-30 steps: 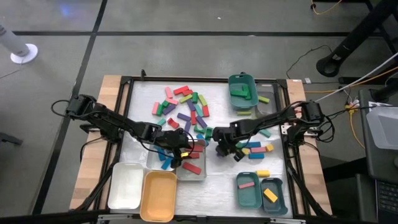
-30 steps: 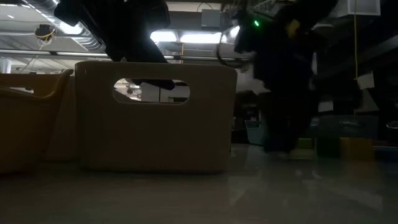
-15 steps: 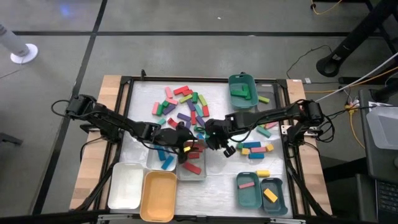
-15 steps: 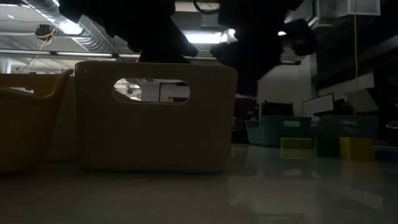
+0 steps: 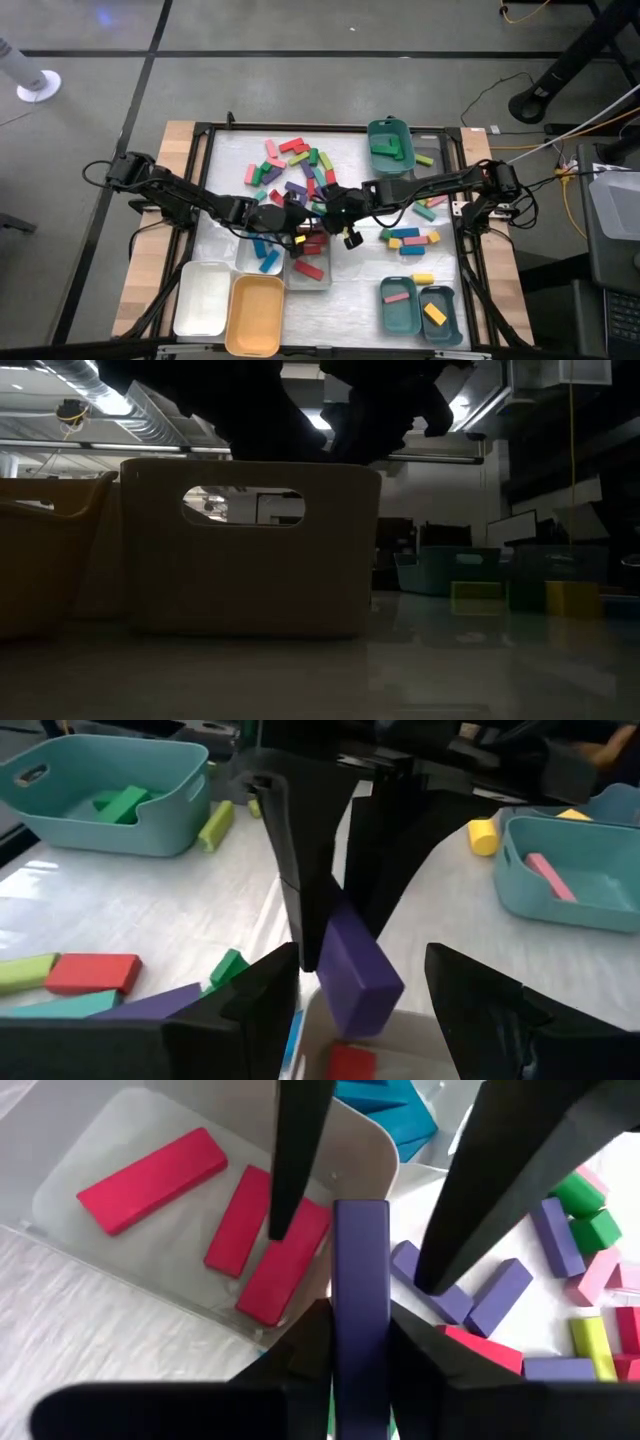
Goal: Sort blocks
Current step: Put the purple block into the yellow bin, then put the green block into the top green bin
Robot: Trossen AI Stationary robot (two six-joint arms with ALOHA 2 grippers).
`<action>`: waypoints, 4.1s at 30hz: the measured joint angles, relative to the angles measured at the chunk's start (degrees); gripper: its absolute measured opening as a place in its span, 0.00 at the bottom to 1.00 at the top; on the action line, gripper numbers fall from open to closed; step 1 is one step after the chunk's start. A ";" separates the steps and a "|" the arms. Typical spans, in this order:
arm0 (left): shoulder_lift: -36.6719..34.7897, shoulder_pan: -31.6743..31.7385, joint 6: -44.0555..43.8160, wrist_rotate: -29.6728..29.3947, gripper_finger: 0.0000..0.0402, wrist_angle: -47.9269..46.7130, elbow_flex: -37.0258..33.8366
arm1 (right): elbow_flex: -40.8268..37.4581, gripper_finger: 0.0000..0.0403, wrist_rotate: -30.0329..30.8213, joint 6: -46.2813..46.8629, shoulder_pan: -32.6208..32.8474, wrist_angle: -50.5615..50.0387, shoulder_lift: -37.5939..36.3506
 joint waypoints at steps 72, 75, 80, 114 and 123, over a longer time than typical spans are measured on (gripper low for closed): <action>-10.08 -22.58 -44.50 37.43 0.25 -28.77 0.00 | -9.27 0.52 1.91 38.88 0.00 -30.51 -1.44; -10.08 -22.60 -45.59 37.39 0.30 -29.18 0.00 | -9.27 0.52 1.89 42.05 0.00 -30.67 -1.44; -10.08 -22.60 -44.15 36.06 0.36 -29.91 0.00 | -9.27 0.52 1.89 46.64 0.00 -30.96 -1.42; -10.08 -22.58 -34.84 24.81 0.39 -29.77 0.00 | -23.02 0.35 -5.69 48.84 0.00 -19.88 -1.38; -10.08 -21.96 -26.42 12.02 0.39 -28.81 0.00 | -21.37 0.32 -3.50 41.53 0.03 -21.90 -1.11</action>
